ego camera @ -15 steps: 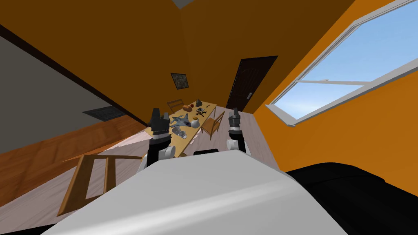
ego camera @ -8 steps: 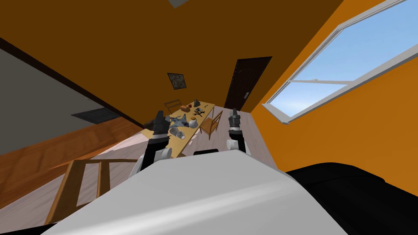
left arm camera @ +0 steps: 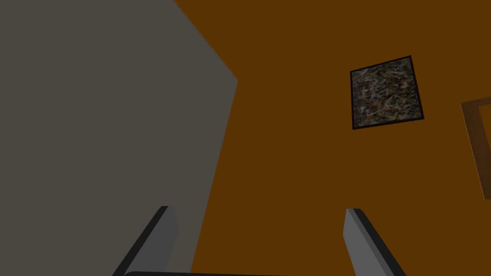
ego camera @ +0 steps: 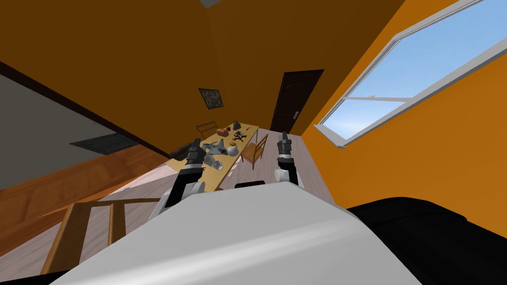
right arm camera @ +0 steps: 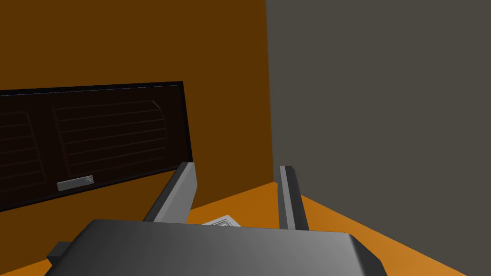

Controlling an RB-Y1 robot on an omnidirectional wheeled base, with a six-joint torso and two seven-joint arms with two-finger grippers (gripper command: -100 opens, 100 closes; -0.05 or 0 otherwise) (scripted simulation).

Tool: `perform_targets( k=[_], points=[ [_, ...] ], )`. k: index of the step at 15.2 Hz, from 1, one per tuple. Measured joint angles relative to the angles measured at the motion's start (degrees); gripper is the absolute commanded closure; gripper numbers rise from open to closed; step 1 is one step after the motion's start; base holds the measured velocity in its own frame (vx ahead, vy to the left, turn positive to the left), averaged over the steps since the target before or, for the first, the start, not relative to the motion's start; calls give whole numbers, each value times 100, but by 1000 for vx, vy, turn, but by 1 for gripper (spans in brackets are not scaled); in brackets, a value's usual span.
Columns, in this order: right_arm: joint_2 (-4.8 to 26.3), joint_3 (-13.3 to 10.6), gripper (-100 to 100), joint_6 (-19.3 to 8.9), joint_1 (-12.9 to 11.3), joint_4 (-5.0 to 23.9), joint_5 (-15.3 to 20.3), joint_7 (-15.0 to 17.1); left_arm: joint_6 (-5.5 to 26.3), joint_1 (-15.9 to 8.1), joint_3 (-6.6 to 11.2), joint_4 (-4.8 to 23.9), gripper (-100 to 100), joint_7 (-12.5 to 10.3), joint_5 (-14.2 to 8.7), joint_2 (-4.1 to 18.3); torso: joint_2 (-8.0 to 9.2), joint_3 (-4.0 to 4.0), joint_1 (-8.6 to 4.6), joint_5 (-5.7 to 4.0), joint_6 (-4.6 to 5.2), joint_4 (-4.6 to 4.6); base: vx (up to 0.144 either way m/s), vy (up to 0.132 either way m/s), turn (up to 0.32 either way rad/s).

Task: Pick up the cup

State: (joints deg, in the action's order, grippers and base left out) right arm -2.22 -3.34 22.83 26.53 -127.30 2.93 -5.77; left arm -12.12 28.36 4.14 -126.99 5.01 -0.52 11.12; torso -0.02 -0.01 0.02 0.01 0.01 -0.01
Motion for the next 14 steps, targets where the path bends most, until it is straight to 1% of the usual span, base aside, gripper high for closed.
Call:
perform_targets(
  k=[2,5,6,8,10,13,14],
  points=[
    [0,0,0,0,0,0,0,0,261,-9,68,23,-100,-6,-82,57,-1,-1,1,0,0,0,7,3,-49],
    [0,0,0,0,0,0,0,0,555,88,119,47,-100,-5,-167,97,-1,0,0,0,0,0,7,3,-65],
    [0,0,0,0,0,0,0,0,663,77,133,46,-100,-3,-184,106,-1,0,1,0,0,0,9,2,-91],
    [0,0,0,0,0,0,0,0,881,135,223,76,-100,-34,-288,187,-1,-1,2,0,0,0,9,5,-54],
    [0,0,0,0,0,0,0,0,1075,173,255,79,-100,-34,-338,193,-2,-1,1,0,0,0,10,5,-88],
    [0,0,0,0,0,0,0,0,1364,188,327,189,-100,-36,-435,231,-2,-1,2,1,1,-1,10,7,-72],
    [0,0,0,0,0,0,0,0,1481,221,353,172,-100,-37,-472,237,-3,-1,2,0,0,0,10,7,-26]
  ],
)
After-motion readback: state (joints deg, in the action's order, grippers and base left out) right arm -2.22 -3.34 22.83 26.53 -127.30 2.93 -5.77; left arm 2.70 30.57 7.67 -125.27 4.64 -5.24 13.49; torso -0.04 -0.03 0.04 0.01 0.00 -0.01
